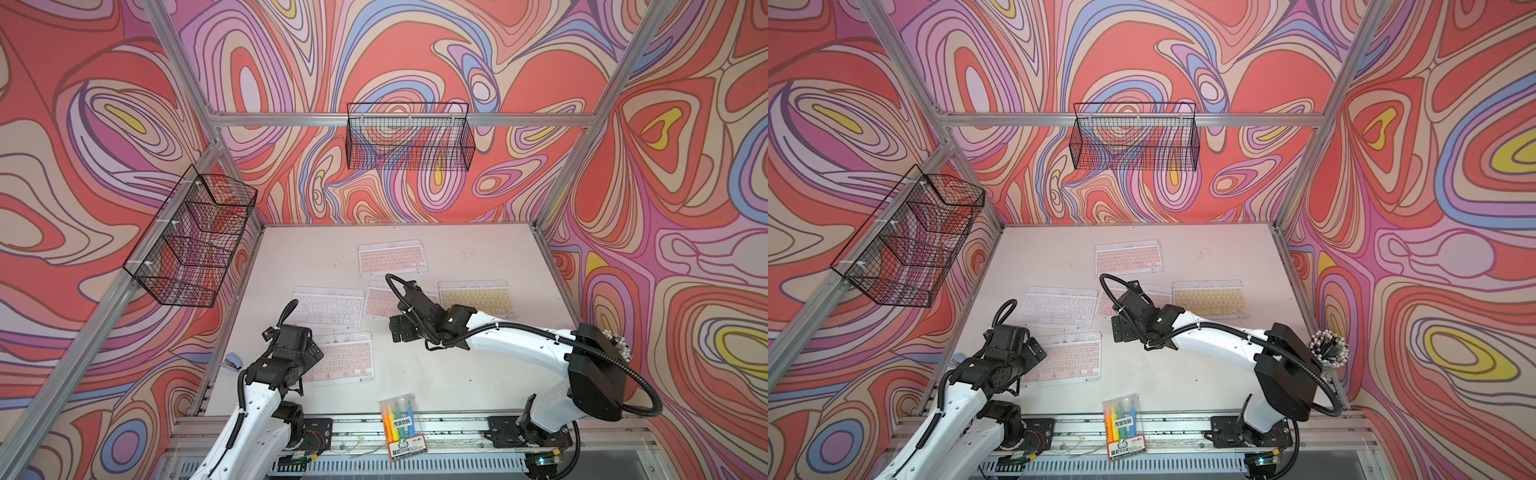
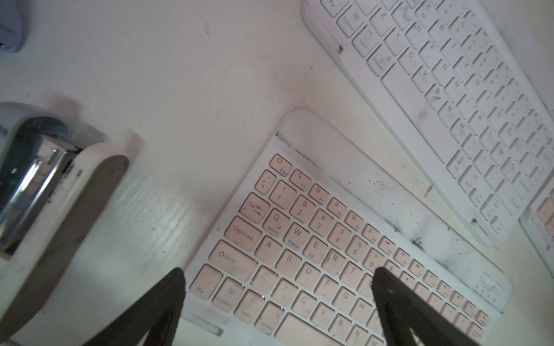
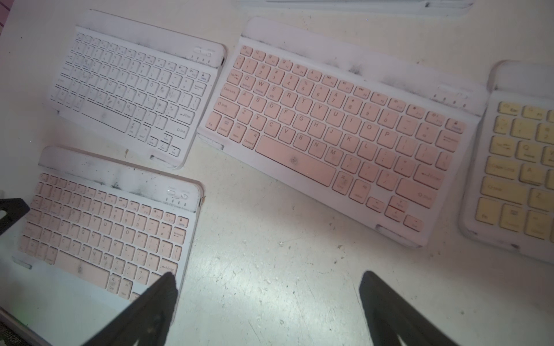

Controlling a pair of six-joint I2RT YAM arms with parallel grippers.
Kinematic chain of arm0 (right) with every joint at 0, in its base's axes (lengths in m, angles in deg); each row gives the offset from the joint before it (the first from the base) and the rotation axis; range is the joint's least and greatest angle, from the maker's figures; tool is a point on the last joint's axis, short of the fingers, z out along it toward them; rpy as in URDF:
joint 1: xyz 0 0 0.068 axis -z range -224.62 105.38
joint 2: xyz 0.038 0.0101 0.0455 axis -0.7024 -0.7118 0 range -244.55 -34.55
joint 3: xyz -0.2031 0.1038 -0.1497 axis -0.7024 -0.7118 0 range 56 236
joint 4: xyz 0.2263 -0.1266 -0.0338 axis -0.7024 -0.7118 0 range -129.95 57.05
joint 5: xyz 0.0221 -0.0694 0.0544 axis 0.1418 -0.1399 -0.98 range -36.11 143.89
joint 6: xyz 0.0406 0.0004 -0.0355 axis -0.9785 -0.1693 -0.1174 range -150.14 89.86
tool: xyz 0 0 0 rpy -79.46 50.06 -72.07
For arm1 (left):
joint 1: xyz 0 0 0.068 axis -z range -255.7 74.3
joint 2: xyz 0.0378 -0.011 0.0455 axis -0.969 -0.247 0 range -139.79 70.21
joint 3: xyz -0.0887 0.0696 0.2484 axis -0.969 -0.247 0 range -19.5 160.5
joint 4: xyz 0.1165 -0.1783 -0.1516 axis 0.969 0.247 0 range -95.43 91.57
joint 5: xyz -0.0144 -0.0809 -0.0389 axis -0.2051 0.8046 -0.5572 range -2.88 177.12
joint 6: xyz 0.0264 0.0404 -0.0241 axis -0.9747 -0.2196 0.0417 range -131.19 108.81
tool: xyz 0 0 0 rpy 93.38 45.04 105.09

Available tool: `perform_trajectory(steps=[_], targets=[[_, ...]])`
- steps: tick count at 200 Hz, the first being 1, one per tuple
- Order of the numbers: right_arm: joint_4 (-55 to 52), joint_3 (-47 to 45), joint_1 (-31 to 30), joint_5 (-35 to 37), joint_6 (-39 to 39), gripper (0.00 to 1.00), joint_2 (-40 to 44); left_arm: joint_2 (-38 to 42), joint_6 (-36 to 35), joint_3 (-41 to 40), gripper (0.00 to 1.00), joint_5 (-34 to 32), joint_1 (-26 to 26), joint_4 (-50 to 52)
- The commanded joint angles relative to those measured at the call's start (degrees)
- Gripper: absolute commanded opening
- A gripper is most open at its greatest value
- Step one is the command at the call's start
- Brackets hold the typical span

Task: Stack the numeric keypads
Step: Move the numeric keypad to the center of the board.

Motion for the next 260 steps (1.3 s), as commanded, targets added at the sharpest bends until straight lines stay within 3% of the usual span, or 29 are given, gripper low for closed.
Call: perform_trajectory(steps=[1, 47, 105, 187, 260], targets=[[0.8, 1.6, -1.2, 1.1, -1.1, 0.98, -1.4, -2.8, 0.7, -0.5, 1.00, 0.4, -0.5, -1.4], [0.6, 2.6, -1.6, 1.9, -1.5, 0.98, -3.3, -8.4, 1.0, -2.0, 0.99, 3.0, -0.7, -6.4], [0.9, 3.7, -1.6, 2.0, -1.6, 0.98, -5.6, -14.1, -1.8, -3.6, 0.95, 14.3, -0.7, -13.4], [-1.0, 4.6, -1.6, 2.6, -7.5, 0.97, -8.7, -2.7, 2.1, -11.3, 0.92, 26.1, 0.6, -11.3], [-3.2, 4.1, -1.6, 3.1, -16.0, 0.93, -9.6, 4.9, 6.5, -12.3, 0.90, 26.1, 10.8, -5.2]])
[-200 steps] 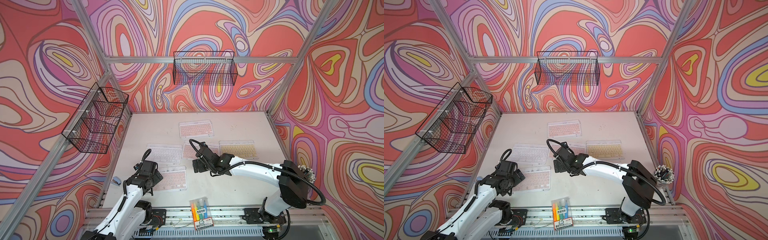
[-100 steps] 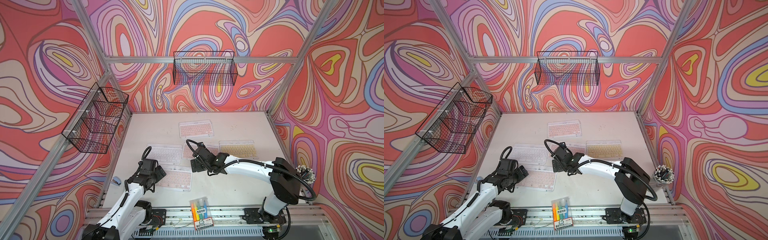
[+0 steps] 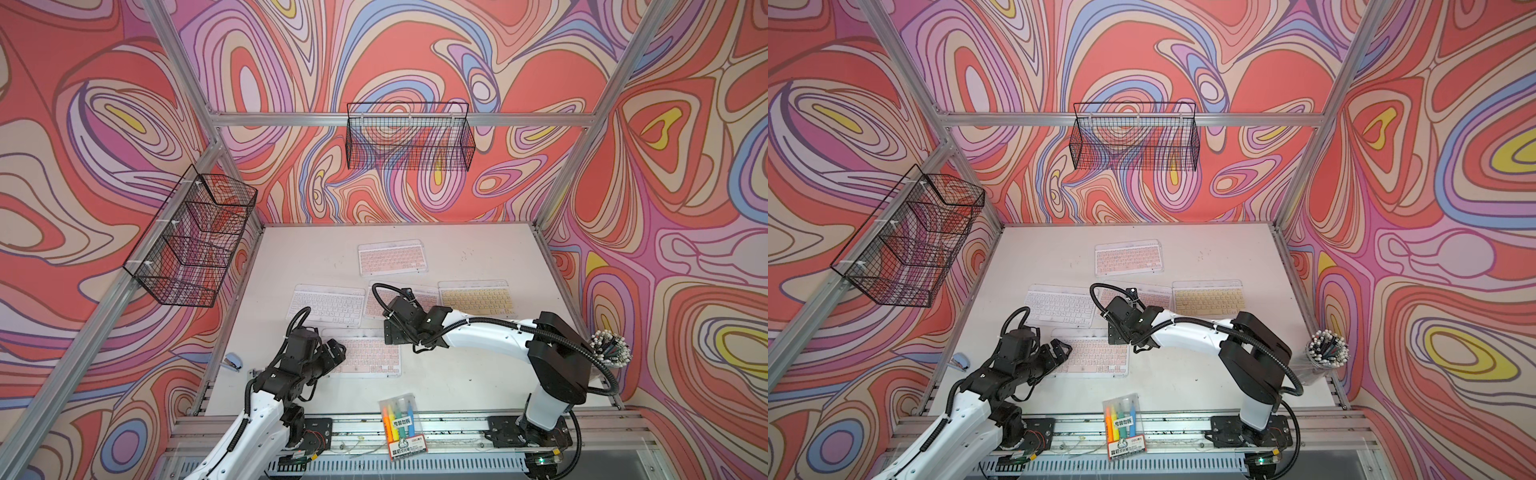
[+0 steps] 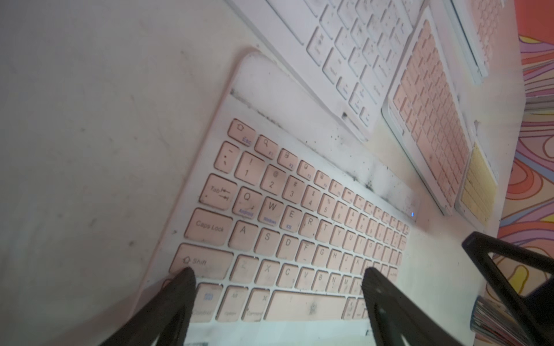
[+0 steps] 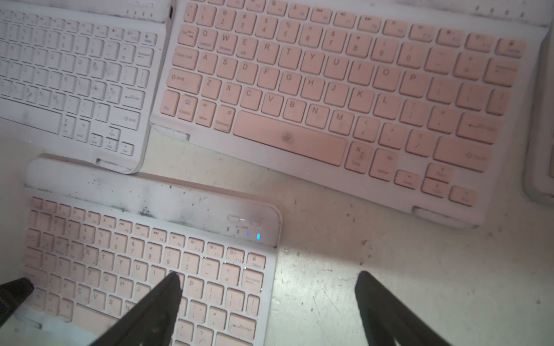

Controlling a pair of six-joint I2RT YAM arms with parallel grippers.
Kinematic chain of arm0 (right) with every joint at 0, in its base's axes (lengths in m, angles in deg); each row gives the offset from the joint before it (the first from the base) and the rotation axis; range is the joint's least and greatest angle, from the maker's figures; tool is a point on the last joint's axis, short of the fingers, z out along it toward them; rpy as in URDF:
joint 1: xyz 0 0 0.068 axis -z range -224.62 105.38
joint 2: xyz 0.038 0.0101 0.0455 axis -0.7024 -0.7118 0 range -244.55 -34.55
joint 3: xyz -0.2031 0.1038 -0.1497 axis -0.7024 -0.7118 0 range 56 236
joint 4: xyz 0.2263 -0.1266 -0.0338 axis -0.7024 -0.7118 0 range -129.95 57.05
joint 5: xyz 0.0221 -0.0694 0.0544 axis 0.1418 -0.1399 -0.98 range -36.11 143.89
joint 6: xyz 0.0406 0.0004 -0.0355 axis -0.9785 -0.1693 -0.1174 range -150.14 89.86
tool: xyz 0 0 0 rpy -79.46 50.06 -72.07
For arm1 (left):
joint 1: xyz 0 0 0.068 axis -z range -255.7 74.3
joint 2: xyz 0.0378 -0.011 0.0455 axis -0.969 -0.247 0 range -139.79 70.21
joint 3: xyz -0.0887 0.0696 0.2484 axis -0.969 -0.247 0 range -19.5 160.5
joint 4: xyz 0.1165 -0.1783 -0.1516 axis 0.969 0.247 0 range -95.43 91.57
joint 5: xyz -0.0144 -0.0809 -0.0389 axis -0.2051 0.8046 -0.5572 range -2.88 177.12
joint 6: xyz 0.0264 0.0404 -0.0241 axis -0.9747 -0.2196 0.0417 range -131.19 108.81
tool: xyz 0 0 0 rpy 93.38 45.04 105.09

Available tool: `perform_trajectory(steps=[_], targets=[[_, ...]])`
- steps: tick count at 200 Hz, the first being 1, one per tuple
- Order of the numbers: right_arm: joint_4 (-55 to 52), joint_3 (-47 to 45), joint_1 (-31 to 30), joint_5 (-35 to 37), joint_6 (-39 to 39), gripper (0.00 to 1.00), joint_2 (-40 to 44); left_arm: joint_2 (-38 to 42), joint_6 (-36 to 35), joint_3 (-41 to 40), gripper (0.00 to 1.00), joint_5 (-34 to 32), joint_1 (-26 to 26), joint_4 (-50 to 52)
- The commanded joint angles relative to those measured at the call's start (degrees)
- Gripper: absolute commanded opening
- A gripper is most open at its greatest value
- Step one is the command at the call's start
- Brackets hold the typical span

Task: Stack the numeric keypads
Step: Move the numeric keypad to the center of the board.

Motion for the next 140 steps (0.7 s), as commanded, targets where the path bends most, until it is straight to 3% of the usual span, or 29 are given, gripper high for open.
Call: perform_trajectory(steps=[1, 31, 59, 101, 140], targets=[[-0.9, 0.0, -0.3, 1.4, -4.5, 0.93, 0.1, 0.9, 4.4, -3.1, 0.90, 4.3, 2.5, 12.2], [-0.5, 0.4, -0.3, 1.1, -4.2, 0.93, 0.6, 2.5, 2.3, -0.7, 0.93, 1.4, 3.4, 15.6], [0.4, 0.6, -0.3, -1.0, -2.2, 0.98, 0.2, 0.6, 2.7, 2.1, 0.97, 2.0, 3.3, 12.1], [0.4, 1.2, -0.3, -4.3, -0.2, 0.98, -0.7, -1.1, -2.4, 11.1, 0.99, -5.6, 3.4, 16.6], [0.4, 0.9, -0.3, -4.6, -0.7, 0.96, -3.2, -5.0, -4.1, 11.8, 0.98, -7.4, 3.4, 15.0]])
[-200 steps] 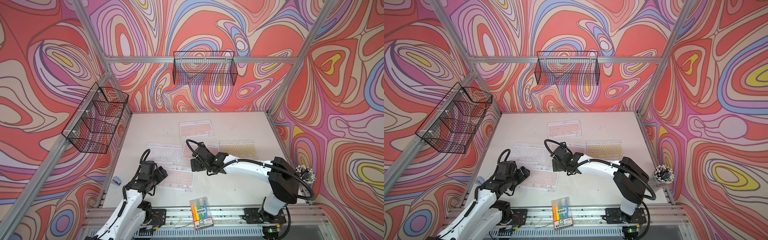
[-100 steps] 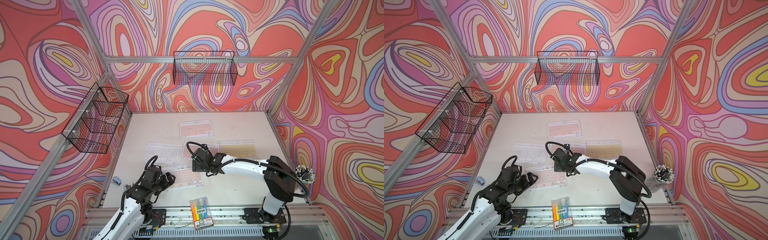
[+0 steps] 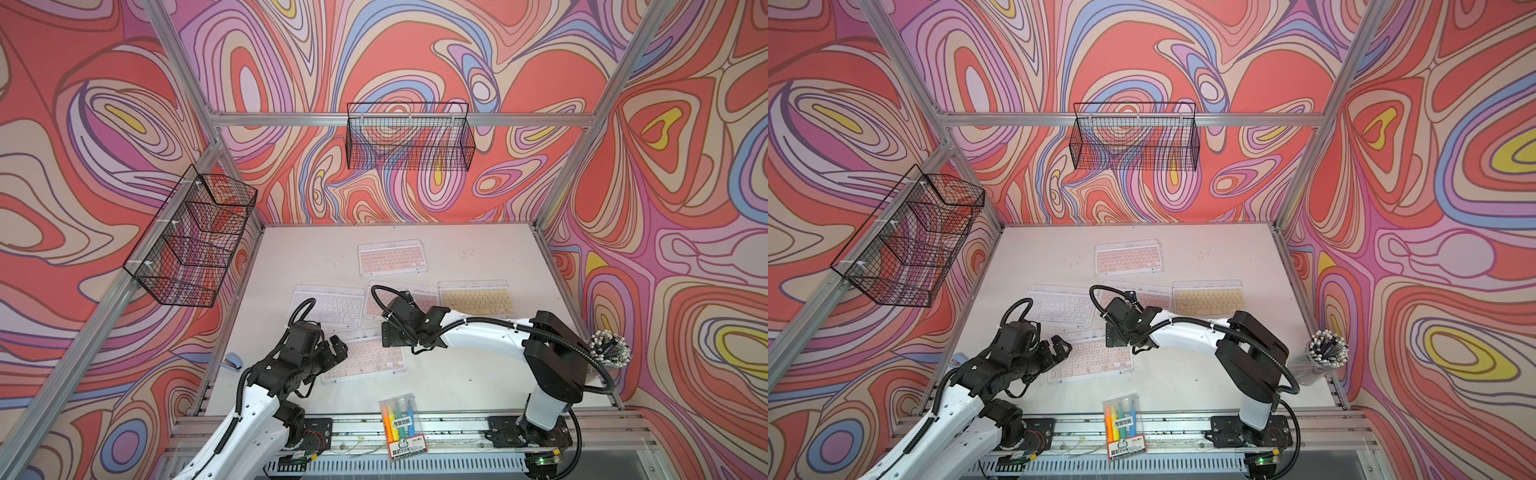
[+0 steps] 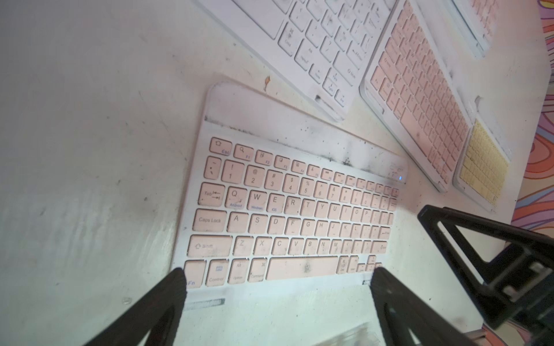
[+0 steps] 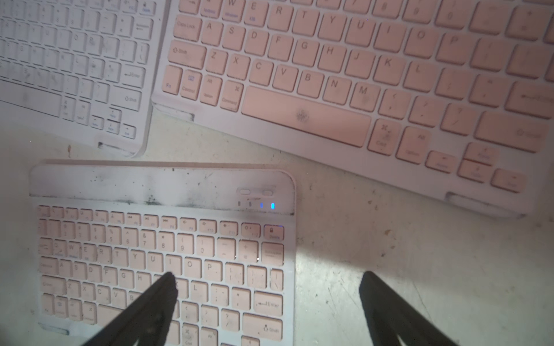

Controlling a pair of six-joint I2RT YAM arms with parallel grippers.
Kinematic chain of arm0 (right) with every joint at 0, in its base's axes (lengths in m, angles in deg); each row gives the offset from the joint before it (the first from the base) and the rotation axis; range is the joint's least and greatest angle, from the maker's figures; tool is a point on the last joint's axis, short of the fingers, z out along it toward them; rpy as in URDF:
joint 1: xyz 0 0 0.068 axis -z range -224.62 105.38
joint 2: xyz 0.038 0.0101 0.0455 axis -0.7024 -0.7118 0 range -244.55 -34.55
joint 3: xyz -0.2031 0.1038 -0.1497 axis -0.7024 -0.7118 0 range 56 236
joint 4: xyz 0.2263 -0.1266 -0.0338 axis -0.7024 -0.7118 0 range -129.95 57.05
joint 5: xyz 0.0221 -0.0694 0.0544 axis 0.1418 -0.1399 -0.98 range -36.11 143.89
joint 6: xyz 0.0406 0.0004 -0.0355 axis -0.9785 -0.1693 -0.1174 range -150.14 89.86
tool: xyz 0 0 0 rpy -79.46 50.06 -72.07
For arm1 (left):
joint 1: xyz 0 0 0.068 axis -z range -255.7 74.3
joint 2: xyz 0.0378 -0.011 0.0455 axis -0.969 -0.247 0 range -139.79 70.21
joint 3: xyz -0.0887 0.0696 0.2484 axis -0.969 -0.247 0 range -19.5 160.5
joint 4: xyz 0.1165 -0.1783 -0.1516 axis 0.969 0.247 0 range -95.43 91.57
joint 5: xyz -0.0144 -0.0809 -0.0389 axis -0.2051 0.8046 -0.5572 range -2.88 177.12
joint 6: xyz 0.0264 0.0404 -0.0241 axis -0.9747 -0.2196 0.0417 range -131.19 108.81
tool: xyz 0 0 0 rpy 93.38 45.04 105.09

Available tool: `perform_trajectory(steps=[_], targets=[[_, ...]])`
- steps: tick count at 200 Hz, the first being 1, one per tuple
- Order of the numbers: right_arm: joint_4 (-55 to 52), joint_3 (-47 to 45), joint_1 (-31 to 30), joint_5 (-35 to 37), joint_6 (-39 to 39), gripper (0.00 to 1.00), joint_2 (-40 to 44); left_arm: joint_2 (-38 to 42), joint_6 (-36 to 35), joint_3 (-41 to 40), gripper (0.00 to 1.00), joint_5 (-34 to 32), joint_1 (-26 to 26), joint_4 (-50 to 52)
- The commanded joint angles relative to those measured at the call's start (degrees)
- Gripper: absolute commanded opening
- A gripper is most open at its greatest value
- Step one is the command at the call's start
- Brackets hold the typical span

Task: Stack the numeric keypads
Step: Move the numeric keypad to the center of the board.

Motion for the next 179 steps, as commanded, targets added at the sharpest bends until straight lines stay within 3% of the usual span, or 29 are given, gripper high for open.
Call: perform_trajectory(steps=[1, 22, 45, 179], targets=[[0.3, 0.7, -0.3, -0.5, -0.3, 0.96, -1.5, -2.7, -2.5, 0.6, 0.98, -3.4, 0.4, 2.6], [2.0, -0.2, -0.3, -1.8, -0.5, 0.84, -1.6, -4.9, -3.6, 0.5, 0.98, -4.4, 0.3, 1.6], [3.2, -0.6, -0.3, -2.5, -0.5, 0.81, -1.6, -6.2, -4.1, 0.2, 0.97, -4.3, 0.4, 0.1], [7.4, -3.6, 0.8, -7.2, 1.4, 0.80, -2.1, -15.3, -6.2, -1.2, 0.97, -2.4, 0.4, -8.3]])
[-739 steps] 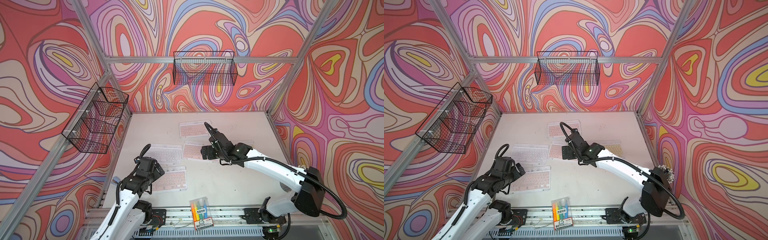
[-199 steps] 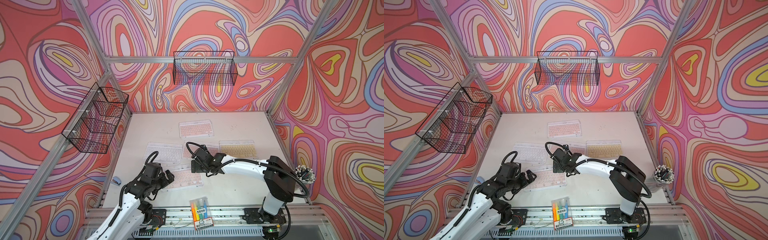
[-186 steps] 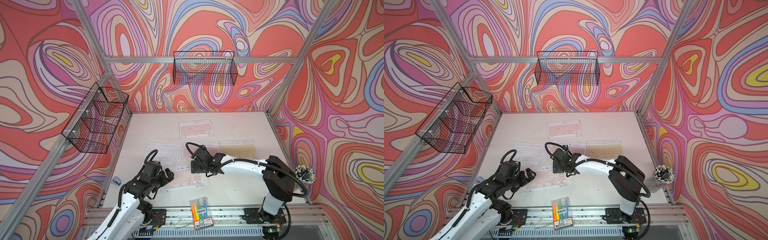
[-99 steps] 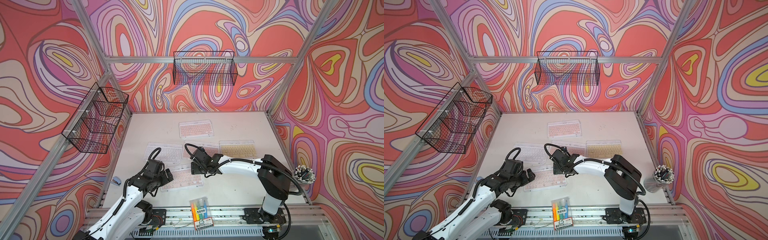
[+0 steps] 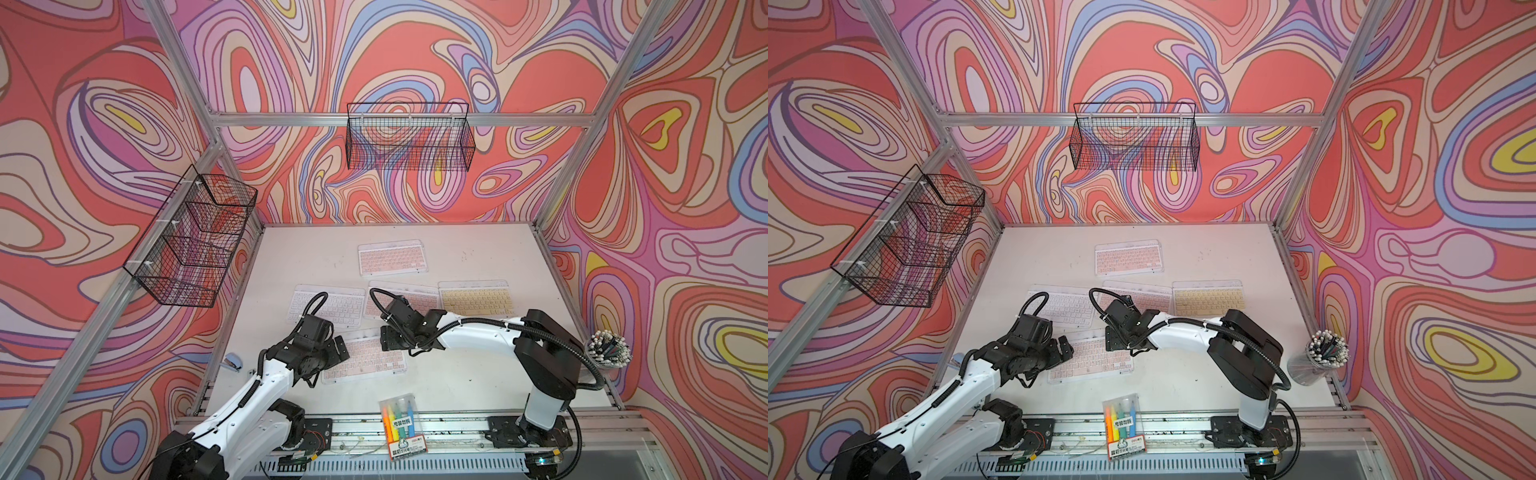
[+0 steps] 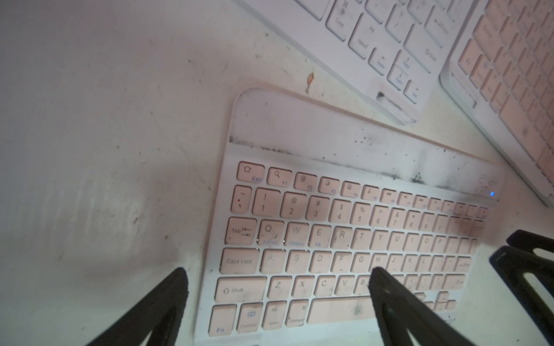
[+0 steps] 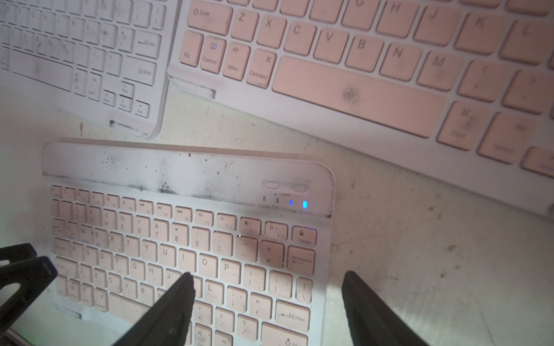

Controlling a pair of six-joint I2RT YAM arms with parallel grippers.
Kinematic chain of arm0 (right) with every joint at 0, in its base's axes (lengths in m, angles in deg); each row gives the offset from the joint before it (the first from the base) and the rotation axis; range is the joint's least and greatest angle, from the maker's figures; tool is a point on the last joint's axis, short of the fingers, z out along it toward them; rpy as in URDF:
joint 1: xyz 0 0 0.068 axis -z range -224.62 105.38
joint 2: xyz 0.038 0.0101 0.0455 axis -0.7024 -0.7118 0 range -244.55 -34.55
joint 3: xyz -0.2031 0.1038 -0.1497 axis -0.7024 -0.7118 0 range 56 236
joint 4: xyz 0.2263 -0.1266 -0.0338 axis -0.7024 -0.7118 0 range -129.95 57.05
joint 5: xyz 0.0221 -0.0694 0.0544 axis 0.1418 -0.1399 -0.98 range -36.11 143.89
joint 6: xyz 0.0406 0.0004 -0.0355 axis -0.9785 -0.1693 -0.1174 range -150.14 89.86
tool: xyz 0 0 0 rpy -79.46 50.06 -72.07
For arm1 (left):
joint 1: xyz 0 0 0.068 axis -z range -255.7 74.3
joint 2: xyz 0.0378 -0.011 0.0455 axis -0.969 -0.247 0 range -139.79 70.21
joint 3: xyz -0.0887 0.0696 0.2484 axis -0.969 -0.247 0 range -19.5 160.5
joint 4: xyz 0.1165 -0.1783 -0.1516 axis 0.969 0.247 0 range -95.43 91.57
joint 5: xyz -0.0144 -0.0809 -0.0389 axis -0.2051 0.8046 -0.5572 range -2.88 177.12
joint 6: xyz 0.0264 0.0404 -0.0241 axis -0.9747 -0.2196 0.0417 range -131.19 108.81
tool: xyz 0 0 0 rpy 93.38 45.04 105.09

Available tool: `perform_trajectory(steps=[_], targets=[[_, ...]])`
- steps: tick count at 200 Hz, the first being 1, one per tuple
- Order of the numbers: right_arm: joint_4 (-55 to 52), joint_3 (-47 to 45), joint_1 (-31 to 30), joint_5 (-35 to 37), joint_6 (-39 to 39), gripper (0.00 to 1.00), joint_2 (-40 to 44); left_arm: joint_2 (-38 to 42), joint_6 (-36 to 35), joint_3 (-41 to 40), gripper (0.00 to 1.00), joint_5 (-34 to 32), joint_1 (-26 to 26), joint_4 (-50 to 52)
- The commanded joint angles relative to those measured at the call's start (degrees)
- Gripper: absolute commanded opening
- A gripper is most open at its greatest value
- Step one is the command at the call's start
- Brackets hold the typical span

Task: Stack the numeric keypads
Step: Move the numeric keypad to the center of the board.

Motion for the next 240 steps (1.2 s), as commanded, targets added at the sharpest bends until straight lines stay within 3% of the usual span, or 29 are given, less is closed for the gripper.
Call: perform_trajectory(steps=[1, 67, 142, 204, 240], targets=[[1.8, -1.9, 0.7, -1.7, 0.1, 0.80, -0.6, -0.7, -0.8, -1.2, 0.97, 1.0, 0.3, -2.6], [10.0, -10.4, 4.7, -10.5, -0.2, 0.80, 4.4, -2.1, -1.1, -2.6, 0.97, 3.7, 0.3, -5.3], [15.2, -13.0, 5.7, -16.0, -1.3, 0.79, 3.9, -2.2, -0.8, -4.0, 0.96, 5.9, 0.3, -8.3], [24.3, -21.3, 5.7, -20.3, -5.5, 0.80, 9.1, 3.5, 2.4, -8.1, 0.94, 19.5, -2.1, -19.3], [24.5, -23.6, 6.2, -20.3, -5.7, 0.80, 10.7, 9.3, 3.7, -9.0, 0.87, 23.9, -4.7, -18.9]])
